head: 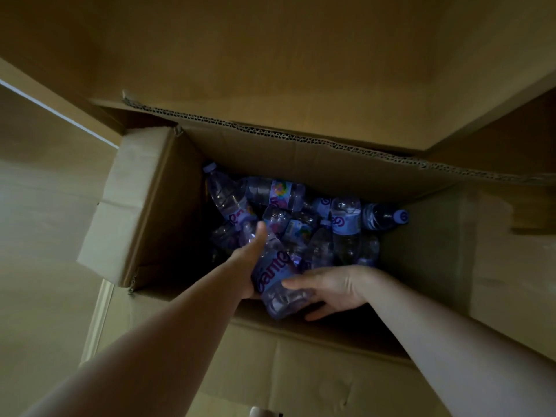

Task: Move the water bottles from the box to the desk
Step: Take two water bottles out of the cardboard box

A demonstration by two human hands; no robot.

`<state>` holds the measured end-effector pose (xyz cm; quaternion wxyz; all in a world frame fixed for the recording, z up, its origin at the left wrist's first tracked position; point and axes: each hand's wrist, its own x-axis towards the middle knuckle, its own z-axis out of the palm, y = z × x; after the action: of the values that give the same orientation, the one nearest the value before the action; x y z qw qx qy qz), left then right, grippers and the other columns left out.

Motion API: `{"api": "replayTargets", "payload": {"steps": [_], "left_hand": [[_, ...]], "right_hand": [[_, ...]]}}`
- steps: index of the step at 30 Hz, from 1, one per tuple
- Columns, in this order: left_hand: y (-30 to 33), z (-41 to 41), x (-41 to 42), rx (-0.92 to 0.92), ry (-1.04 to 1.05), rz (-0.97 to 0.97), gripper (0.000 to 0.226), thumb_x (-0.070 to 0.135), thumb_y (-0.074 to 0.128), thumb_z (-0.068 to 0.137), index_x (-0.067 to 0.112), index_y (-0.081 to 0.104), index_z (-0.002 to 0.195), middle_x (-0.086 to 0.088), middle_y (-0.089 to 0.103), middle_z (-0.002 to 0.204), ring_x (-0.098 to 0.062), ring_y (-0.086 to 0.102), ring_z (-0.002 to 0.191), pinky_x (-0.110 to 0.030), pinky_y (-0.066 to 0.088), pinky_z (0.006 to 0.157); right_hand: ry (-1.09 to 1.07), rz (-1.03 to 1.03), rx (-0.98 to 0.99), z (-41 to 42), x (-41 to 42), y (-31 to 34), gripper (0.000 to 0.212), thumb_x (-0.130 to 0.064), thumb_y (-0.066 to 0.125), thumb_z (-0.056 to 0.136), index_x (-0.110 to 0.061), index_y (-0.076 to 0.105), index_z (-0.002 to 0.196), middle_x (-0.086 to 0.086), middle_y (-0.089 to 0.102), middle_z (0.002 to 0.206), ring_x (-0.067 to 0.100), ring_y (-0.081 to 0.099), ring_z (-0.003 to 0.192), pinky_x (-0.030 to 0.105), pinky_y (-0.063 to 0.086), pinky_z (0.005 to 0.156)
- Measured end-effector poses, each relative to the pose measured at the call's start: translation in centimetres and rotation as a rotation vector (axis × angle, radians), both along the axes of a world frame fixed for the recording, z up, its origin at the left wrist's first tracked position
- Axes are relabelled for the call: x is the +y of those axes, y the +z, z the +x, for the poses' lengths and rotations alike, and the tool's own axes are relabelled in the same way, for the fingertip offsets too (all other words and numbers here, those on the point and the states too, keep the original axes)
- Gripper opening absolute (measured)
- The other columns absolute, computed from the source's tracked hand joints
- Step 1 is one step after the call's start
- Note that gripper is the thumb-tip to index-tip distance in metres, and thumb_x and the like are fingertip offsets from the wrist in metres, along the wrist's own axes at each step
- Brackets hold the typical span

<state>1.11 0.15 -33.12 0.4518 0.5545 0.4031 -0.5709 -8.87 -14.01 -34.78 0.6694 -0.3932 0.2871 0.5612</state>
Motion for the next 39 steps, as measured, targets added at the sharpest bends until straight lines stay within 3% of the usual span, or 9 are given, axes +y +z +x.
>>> {"api": "replayTargets", "payload": {"steps": [5, 10, 13, 17, 21, 27, 33, 37, 39], "left_hand": [[0.2, -0.3, -1.3, -0.207, -0.18, 0.065, 0.081, 0.037, 0.087, 0.061, 0.003, 0.052, 0.126, -0.021, 0.067, 0.109, -0.037, 0.067, 0.097, -0.05, 0.054, 0.088], [-1.5, -0.3, -1.4, -0.429, -0.253, 0.309, 0.08, 0.037, 0.084, 0.062, 0.004, 0.05, 0.126, -0.016, 0.064, 0.112, -0.033, 0.063, 0.1, -0.043, 0.052, 0.092], [-2.5, -0.2, -0.9, -0.486, -0.157, 0.32, 0.079, 0.042, 0.082, 0.065, 0.006, 0.048, 0.125, -0.014, 0.063, 0.108, -0.032, 0.064, 0.09, -0.042, 0.056, 0.082], [-4.4, 0.2, -0.3, -0.593, -0.243, 0.344, 0.077, 0.044, 0.079, 0.07, 0.014, 0.038, 0.127, -0.01, 0.059, 0.11, -0.021, 0.058, 0.08, -0.026, 0.041, 0.057], [-6.3, 0.9, -0.3, -0.623, -0.248, 0.342, 0.08, 0.046, 0.078, 0.07, 0.016, 0.035, 0.131, -0.003, 0.054, 0.106, -0.016, 0.053, 0.074, -0.024, 0.038, 0.057], [-9.2, 0.8, -0.2, -0.63, -0.291, 0.307, 0.082, 0.047, 0.079, 0.069, 0.017, 0.034, 0.131, -0.007, 0.057, 0.118, -0.022, 0.058, 0.095, -0.031, 0.044, 0.073], [-9.2, 0.4, 0.1, -0.617, -0.329, 0.326, 0.08, 0.046, 0.078, 0.071, 0.015, 0.036, 0.131, -0.008, 0.056, 0.121, -0.027, 0.058, 0.104, -0.031, 0.043, 0.078], [-8.5, 0.5, 0.6, -0.586, -0.34, 0.297, 0.08, 0.045, 0.08, 0.07, 0.015, 0.037, 0.13, -0.01, 0.058, 0.121, -0.03, 0.06, 0.105, -0.041, 0.051, 0.091], [-8.3, 0.8, 0.9, -0.58, -0.333, 0.267, 0.077, 0.042, 0.08, 0.07, 0.015, 0.039, 0.129, -0.01, 0.059, 0.119, -0.031, 0.061, 0.104, -0.046, 0.051, 0.093]], "right_hand": [[-0.102, -0.039, -0.01, -0.5, 0.6, 0.8, 0.05, -0.045, 0.075, 0.072, -0.03, 0.061, 0.117, -0.011, 0.064, 0.121, 0.007, 0.054, 0.116, 0.031, 0.05, 0.09], [-0.222, -0.157, -0.032, -0.8, 1.7, -0.5, 0.051, -0.06, 0.074, 0.068, -0.03, 0.064, 0.108, -0.007, 0.067, 0.114, 0.012, 0.06, 0.108, 0.027, 0.055, 0.077], [-0.262, -0.509, -0.024, -1.0, 0.5, -3.5, 0.038, -0.048, 0.06, 0.091, -0.02, 0.065, 0.116, 0.002, 0.069, 0.103, 0.02, 0.065, 0.098, 0.032, 0.055, 0.08], [-0.13, -1.0, 0.014, -1.5, -1.4, -9.2, 0.038, -0.028, 0.057, 0.096, -0.001, 0.062, 0.122, 0.019, 0.064, 0.121, 0.032, 0.061, 0.111, 0.026, 0.039, 0.076], [-0.239, -0.95, 0.016, -1.4, -0.2, -13.8, 0.044, -0.025, 0.062, 0.094, 0.004, 0.057, 0.127, 0.024, 0.061, 0.126, 0.03, 0.061, 0.11, 0.035, 0.047, 0.093], [-0.227, -1.0, 0.045, -0.8, 1.2, -17.1, 0.086, -0.041, 0.077, 0.08, 0.001, 0.037, 0.144, 0.016, 0.05, 0.142, 0.03, 0.052, 0.126, 0.031, 0.043, 0.102], [-0.474, -0.955, 0.028, -1.5, 0.8, -16.9, 0.063, -0.019, 0.08, 0.077, -0.004, 0.052, 0.132, 0.013, 0.062, 0.125, 0.025, 0.062, 0.11, 0.029, 0.049, 0.096], [-0.626, -0.743, -0.123, -2.0, 0.1, -13.8, 0.023, -0.01, 0.073, 0.082, -0.021, 0.067, 0.102, 0.004, 0.07, 0.105, 0.007, 0.064, 0.081, 0.013, 0.051, 0.066], [-0.567, -0.606, -0.211, -1.2, -0.3, -12.0, 0.021, -0.009, 0.073, 0.083, -0.024, 0.065, 0.096, 0.005, 0.07, 0.109, 0.012, 0.066, 0.091, 0.021, 0.052, 0.079]]}}
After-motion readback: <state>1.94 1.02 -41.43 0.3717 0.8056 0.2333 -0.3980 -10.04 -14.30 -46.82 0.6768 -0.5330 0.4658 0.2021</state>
